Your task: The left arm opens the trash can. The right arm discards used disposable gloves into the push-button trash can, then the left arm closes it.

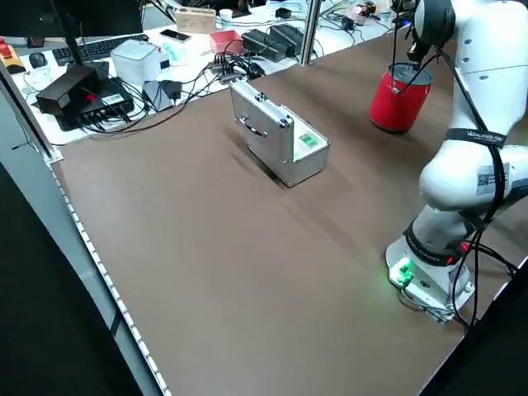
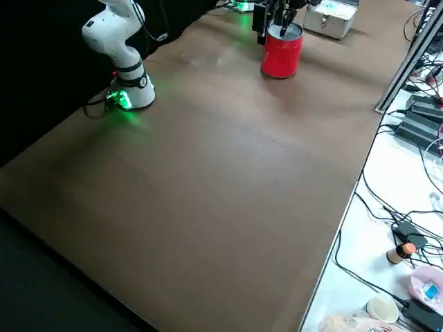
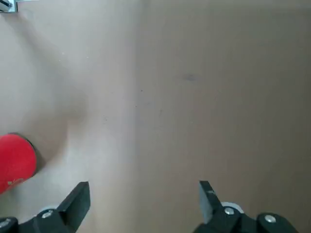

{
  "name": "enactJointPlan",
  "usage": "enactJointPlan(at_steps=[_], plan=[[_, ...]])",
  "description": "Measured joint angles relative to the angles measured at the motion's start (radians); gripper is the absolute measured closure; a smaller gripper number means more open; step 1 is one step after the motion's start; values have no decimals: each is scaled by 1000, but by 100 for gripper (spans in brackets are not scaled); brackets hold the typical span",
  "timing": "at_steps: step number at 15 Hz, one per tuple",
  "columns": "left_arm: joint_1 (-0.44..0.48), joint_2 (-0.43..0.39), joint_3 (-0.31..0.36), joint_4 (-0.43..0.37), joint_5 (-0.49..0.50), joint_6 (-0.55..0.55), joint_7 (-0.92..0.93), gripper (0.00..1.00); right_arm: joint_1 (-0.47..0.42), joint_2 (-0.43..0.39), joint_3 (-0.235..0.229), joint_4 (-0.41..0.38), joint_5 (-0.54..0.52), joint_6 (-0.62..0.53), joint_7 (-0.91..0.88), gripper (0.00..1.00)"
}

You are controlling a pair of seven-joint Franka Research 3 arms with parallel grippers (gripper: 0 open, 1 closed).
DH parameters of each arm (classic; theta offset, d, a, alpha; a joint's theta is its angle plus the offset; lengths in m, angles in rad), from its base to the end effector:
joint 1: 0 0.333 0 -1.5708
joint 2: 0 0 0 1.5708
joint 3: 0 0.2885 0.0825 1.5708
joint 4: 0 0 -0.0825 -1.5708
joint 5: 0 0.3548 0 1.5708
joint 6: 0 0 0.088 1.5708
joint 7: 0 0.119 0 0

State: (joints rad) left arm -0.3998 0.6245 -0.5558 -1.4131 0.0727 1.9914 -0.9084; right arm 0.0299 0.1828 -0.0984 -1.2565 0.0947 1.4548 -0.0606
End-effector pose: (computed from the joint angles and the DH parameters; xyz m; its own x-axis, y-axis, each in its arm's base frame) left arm 0.4453 -0.5033 0.3576 0.9854 0.0021 -0.1703 0.0329 -0.9835 0.1781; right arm 0.5639 -0.0206 0.6132 0.9998 0.0048 0.0212 0.0064 -0.9972 -0.0748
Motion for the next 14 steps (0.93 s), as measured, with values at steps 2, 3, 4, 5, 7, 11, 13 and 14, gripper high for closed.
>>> enactJointPlan(at_steps=[2, 3, 4, 5, 7, 11, 13, 14], plan=[[0, -2, 0, 0, 1, -2, -2, 99, 0, 0, 0, 0, 0, 0, -2, 1], [-1, -2, 0, 0, 2, -2, -8, 99, 1, 0, 1, 0, 0, 0, -4, 1], [-1, -2, 0, 0, 4, -2, -14, 99, 3, 0, 2, 0, 0, 0, -5, 1], [-2, -2, 0, 0, 4, -2, -16, 99, 4, 0, 3, 0, 0, 0, -5, 1], [-2, -2, -1, 1, 5, -4, -16, 99, 5, 0, 4, 0, 0, 0, -5, 1], [-2, -5, -2, 2, 6, -14, -16, 99, 5, 0, 4, 0, 0, -4, -7, 1], [-2, -8, -3, 2, 6, -28, -16, 99, 6, 0, 5, 0, 0, -9, -7, 1], [-2, -10, -3, 2, 6, -34, -17, 99, 6, -1, 6, 0, 0, -11, -7, 1]])
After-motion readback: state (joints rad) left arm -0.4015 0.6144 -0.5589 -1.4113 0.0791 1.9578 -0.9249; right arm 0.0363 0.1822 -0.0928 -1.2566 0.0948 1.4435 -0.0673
